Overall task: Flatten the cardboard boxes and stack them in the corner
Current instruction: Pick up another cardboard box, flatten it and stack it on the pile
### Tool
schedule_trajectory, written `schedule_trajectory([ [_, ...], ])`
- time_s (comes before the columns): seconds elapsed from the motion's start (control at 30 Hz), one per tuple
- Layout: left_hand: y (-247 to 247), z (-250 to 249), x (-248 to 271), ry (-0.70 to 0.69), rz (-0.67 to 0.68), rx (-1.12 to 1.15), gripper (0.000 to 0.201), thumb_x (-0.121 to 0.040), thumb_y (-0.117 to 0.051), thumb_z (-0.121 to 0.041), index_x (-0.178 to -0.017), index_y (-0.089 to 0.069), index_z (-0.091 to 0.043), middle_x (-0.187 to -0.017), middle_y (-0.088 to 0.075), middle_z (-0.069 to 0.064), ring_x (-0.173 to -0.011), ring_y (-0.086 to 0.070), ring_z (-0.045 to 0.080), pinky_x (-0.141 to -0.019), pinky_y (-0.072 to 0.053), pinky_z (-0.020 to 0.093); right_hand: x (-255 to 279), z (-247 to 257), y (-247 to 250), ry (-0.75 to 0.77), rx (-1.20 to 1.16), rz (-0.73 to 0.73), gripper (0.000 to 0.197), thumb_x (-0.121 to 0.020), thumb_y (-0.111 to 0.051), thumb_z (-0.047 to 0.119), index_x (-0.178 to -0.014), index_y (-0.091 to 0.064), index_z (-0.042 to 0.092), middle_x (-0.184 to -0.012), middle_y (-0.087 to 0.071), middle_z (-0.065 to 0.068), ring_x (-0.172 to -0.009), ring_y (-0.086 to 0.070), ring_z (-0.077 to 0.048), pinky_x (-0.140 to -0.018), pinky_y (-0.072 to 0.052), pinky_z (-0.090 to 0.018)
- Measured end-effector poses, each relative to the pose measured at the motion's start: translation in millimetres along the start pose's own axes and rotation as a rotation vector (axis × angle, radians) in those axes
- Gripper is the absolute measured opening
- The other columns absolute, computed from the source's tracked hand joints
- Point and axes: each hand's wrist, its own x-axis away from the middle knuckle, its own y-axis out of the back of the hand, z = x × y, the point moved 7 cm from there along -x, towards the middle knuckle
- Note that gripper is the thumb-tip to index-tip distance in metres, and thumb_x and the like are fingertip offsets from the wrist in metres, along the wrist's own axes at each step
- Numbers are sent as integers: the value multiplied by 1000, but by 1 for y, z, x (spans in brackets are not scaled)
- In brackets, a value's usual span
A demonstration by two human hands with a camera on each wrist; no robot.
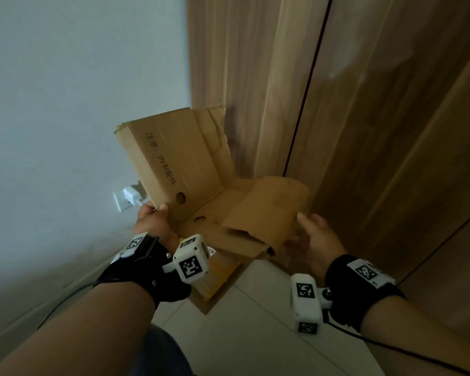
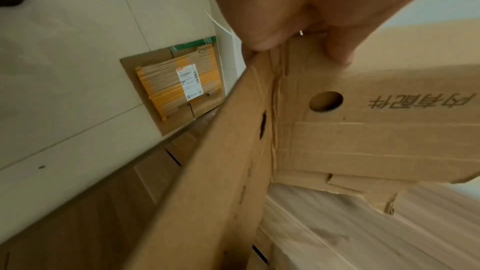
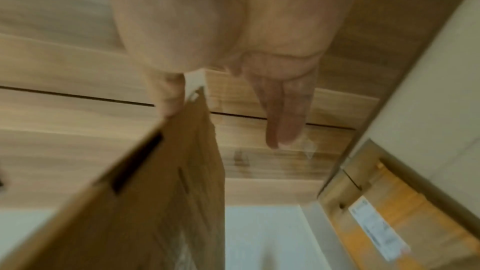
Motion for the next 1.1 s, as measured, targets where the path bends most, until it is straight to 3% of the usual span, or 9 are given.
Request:
schedule_trajectory([
  [0.07,-1,3,1,18,19,26,35,-99,-35,-22,-132,-44,-14,-112,-54,11,-67,-49,18,-53,-39,27,2,-5,-11,-81,-123,26,47,-85,-57,45,-125,-45,23,-110,-63,-15,-92,-65,-32,-65,-55,-40],
  [0.2,-3,8,3,41,42,165,27,-99,-34,-15,-123,-47,-11,-104,-58,11,-68,-49,15,-49,-39,26,6,5,-25,-103,-212,89,23,-91,-50,36,-91,-60,15,-85,-64,-11,-76,-62,-26,-55,-50,-31],
  [0.3,-6,11,6,36,76,240,18,-99,-33,-11,-100,-50,-17,-98,-57,10,-69,-52,18,-47,-48,27,9,13,-34,-105,-230,90,33,-86,-59,29,-115,-55,12,-109,-65,-14,-93,-63,-32,-63,-53,-38],
  [0.4,-12,15,1,40,155,326,28,-98,-33,-8,-87,-54,-23,-94,-62,10,-76,-58,24,-63,-50,36,7,18,-34,-30,-234,29,48,-85,-63,17,-130,-47,14,-122,-60,-15,-96,-62,-33,-62,-53,-41],
  [0.7,-18,24,4,60,404,40,26,-91,-52,-9,-116,-54,-15,-115,-60,8,-103,-59,27,-78,-54,46,8,29,-33,78,-201,41,39,-87,-58,11,-124,-48,21,-102,-63,-4,-95,-59,-27,-76,-50,-46],
  [0.83,-21,32,6,72,398,-256,20,-85,-62,-31,-95,-54,-16,-92,-61,9,-89,-61,31,-83,-55,52,7,41,-37,150,40,23,60,-82,-67,21,-135,-40,19,-123,-60,-8,-107,-59,-28,-95,-47,-50],
  [0.97,-18,35,-2,-11,333,-314,15,-85,-56,-43,-78,-52,-31,-84,-61,6,-95,-63,38,-85,-53,57,15,49,-39,223,320,5,109,-74,-75,16,-146,2,42,-147,-37,-7,-127,-45,-24,-94,-48,-43],
  [1.03,-18,34,-3,-43,310,-298,10,-88,-53,-41,-80,-52,-34,-83,-60,1,-93,-63,36,-86,-53,56,24,45,-53,252,512,113,120,-70,-78,12,-146,9,41,-151,-30,-5,-123,-41,-15,-90,-45,-34],
  [1.1,-20,30,-3,-91,319,-288,8,-89,-51,-39,-97,-53,-40,-86,-61,-5,-95,-63,35,-88,-53,54,28,36,-63,276,751,163,127,-64,-83,18,-148,11,39,-154,-23,-4,-130,-36,-16,-103,-37,-36],
])
